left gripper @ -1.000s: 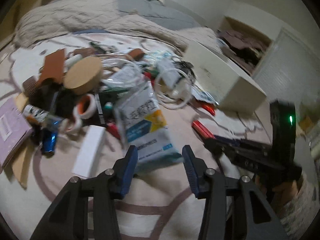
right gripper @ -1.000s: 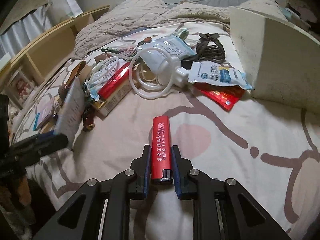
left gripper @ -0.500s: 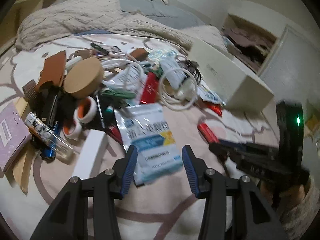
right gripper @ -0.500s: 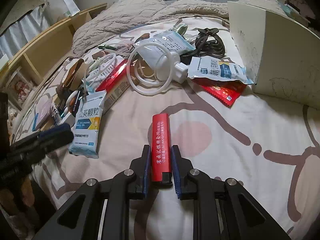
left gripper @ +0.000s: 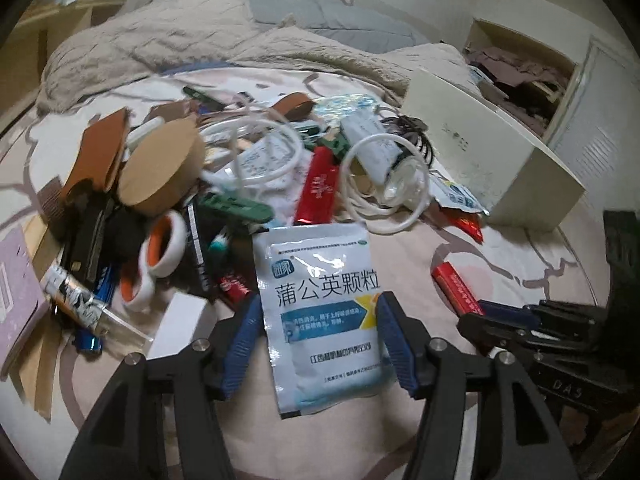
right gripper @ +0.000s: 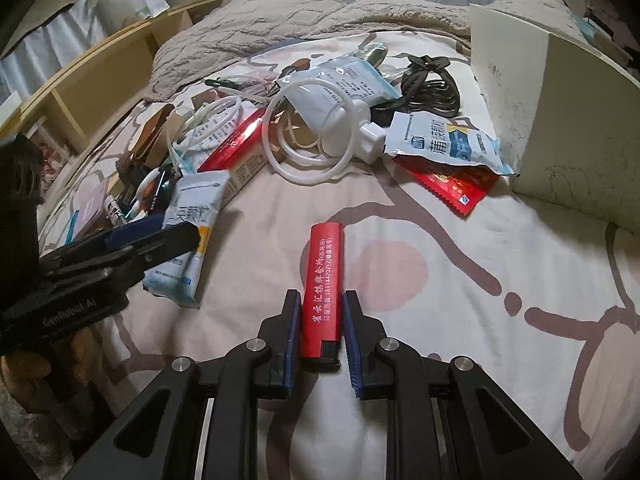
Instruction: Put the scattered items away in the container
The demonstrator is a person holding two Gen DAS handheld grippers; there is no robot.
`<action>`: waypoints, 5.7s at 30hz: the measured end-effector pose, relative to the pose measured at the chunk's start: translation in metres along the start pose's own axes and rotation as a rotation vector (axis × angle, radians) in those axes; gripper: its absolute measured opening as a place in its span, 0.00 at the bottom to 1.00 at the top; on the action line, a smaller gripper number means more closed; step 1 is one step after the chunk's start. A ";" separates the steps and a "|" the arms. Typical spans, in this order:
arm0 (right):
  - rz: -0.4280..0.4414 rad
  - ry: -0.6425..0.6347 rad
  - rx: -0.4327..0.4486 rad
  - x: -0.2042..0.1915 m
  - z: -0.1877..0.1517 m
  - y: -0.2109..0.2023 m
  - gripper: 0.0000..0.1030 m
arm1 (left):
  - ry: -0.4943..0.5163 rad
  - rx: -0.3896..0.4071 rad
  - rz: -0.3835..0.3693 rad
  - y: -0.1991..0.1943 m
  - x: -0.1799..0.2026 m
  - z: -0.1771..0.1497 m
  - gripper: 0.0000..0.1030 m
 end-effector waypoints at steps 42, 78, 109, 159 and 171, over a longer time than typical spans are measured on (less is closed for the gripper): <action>-0.295 0.077 -0.022 0.078 0.000 -0.008 0.96 | 0.170 -0.091 0.015 0.014 0.044 -0.034 0.92; -0.310 0.096 0.017 0.085 0.005 -0.013 1.00 | 0.101 -0.057 0.255 0.000 0.005 -0.036 1.00; -0.361 0.086 0.065 0.060 0.017 0.010 1.00 | -0.114 0.019 0.102 -0.004 0.009 -0.002 0.99; -0.340 0.055 0.025 0.066 0.004 0.001 1.00 | 0.074 -0.096 -0.221 0.019 0.056 0.015 0.99; -0.346 0.042 0.021 0.066 0.002 0.000 1.00 | 0.135 -0.135 -0.097 0.050 0.059 0.015 0.99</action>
Point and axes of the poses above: each gripper's, at about its wrist camera, not at the fingertips, and y roughly the way its jaws point, x to its right, z to its top, the point moved 7 cm from there along y, roughly the way its jaws point, and after that the axes turned 1 degree about -z, right-handed, at the moved point
